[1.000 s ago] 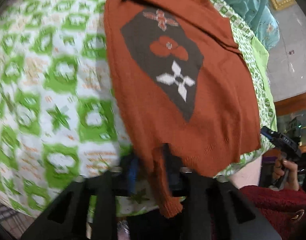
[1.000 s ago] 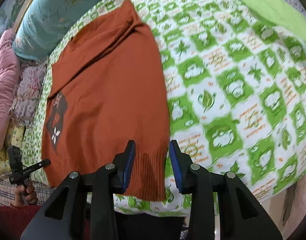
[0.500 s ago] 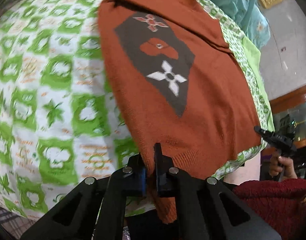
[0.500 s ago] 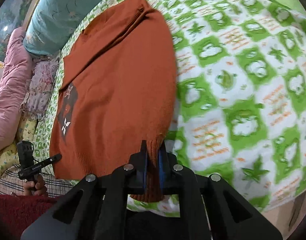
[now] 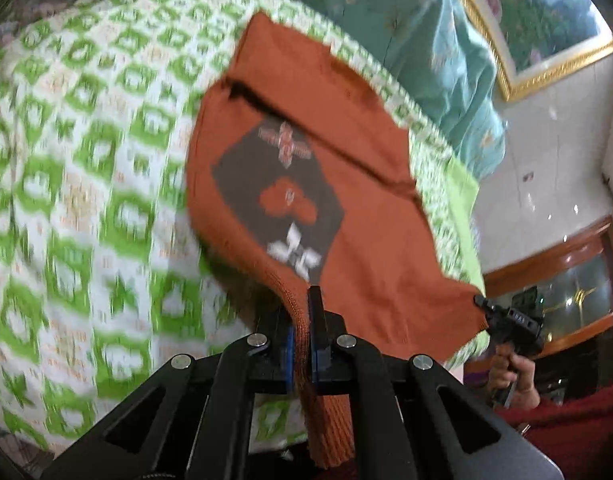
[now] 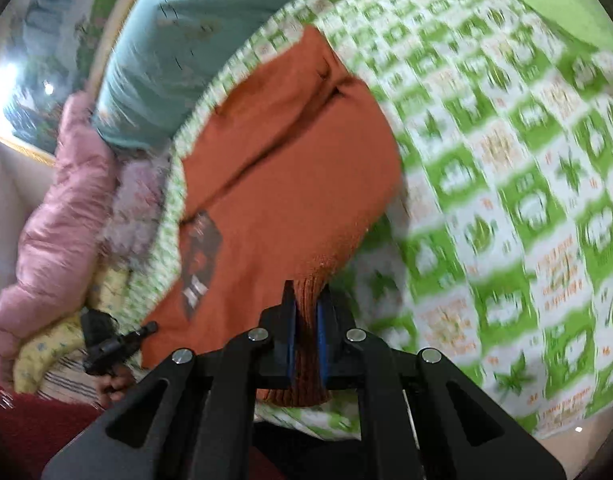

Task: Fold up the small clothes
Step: 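Grasp the hem with the right tool while the left tool holds its hem edge, then lift the hem with both tools and fold it up toward the collar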

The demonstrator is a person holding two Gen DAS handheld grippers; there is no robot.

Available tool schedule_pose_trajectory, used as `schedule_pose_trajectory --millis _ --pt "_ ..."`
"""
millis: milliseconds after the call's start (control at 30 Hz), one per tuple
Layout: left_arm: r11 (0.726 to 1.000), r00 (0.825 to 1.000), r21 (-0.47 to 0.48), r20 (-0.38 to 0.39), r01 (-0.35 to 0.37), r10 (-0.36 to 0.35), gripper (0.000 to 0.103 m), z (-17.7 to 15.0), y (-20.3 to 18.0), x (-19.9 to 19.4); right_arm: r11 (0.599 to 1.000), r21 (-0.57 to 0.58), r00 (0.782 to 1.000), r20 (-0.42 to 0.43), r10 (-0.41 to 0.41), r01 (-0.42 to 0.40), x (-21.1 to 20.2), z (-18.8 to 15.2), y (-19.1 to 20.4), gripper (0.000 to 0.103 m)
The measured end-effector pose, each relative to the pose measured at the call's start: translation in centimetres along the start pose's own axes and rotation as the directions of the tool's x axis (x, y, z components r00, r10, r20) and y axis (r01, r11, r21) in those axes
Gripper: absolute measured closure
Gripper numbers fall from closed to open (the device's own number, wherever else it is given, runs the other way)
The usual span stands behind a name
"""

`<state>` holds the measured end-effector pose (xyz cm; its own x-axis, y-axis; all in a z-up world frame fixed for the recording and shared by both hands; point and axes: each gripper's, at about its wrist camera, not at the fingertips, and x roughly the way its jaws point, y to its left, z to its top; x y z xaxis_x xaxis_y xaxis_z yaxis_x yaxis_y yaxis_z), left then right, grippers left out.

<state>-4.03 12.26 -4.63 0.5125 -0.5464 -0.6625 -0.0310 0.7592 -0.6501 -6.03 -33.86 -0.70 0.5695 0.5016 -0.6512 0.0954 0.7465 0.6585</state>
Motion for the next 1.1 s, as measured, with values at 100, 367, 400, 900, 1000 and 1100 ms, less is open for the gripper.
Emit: schedule_pose_trajectory --millis 100,367,400,900,1000,1100 --pt "1.0 0.999 -0.006 0.049 0.015 -0.015 0.1 2.9 -0.6 0.2 1.0 -0.017 0.999 0.041 0.019 -0.018 0.4 2.6 1.3 0.094" --pt "0.999 0.98 0.015 0.196 0.032 -0.034 0.1 12.3 -2.3 1.7 0.999 -0.04 0.99 0.134 0.033 -0.028 3.0 11.3 2.3 0.094" --pt "0.999 0.977 0.017 0.21 0.033 -0.036 0.1 13.4 -2.5 2.0 0.999 -0.046 0.989 0.143 0.032 -0.026 3.5 12.6 2.5 0.094" --pt "0.997 0.968 -0.042 0.242 -0.057 0.066 0.1 25.5 0.6 10.0 0.996 -0.094 0.992 0.124 0.007 0.005 13.4 26.2 2.8 0.094" --pt "0.994 0.97 -0.07 0.224 -0.08 0.094 0.1 26.6 1.6 11.8 0.997 -0.071 0.995 0.094 -0.028 0.034 15.9 27.3 1.4 0.094" --pt "0.991 0.972 -0.093 0.208 -0.094 0.112 0.1 27.6 2.6 13.3 0.997 -0.049 0.996 0.079 -0.051 0.055 17.5 28.3 0.3 0.094"
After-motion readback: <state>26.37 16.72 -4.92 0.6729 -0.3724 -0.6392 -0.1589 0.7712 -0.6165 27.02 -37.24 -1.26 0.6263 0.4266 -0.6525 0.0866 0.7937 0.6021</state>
